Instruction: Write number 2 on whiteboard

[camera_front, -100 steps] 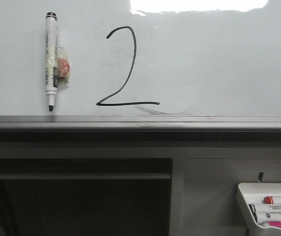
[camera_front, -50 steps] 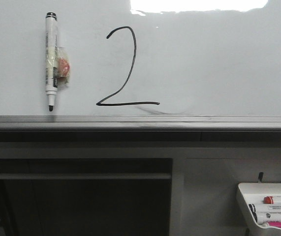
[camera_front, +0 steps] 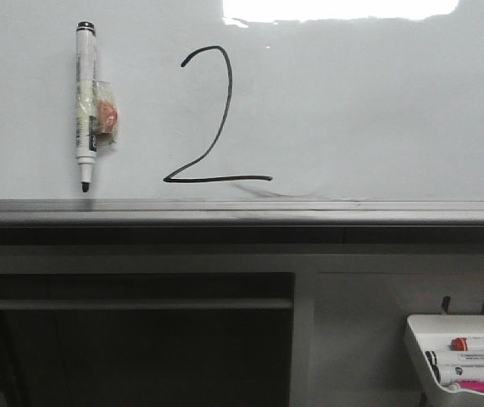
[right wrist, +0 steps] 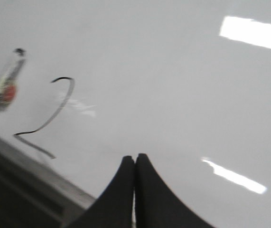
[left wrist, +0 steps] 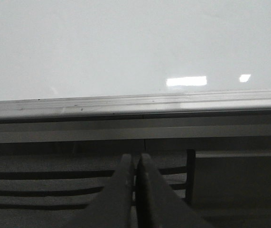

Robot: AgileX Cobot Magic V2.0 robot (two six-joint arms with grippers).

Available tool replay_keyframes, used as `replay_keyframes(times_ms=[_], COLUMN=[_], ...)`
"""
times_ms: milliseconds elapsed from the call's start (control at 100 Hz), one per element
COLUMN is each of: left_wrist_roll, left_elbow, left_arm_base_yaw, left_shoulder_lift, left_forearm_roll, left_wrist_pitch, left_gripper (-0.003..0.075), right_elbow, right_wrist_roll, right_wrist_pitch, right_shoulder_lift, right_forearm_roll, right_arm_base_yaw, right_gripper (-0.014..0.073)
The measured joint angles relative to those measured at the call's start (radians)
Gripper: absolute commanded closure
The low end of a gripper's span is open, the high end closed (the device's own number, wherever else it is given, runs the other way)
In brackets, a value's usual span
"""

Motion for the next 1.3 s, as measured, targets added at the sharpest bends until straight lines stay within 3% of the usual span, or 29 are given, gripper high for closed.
replay_keyframes(times_ms=[170,380,660,1300], left_wrist_roll=[0.000,0.000,0.000,0.000], left_elbow=[0.000,0.000,0.000,0.000], left_arm_base_yaw=[0.000,0.000,0.000,0.000], left_shoulder_lift=[0.000,0.000,0.000,0.000], left_forearm_roll=[0.000,0.000,-0.002,-0.002], left_wrist_pitch=[0.000,0.000,0.000,0.000], left_gripper=[0.0739,0.0739,0.0739,0.0739], right_elbow=[0.144,0.346,0.353,0.353], right_wrist_roll=[0.000,0.066,0.121,0.123], right_wrist_pitch=[-0.140,-0.150,0.174,0.179], right_shoulder_lift=[-0.099,-0.294,-0.313,-0.313], right_forearm_roll=[0.045,0.071,0.071,0.071], right_arm_base_yaw=[-0.256,-0.402,-0.423,-0.423], right_gripper=[0.0654,0.0654,0.0654,0.0654])
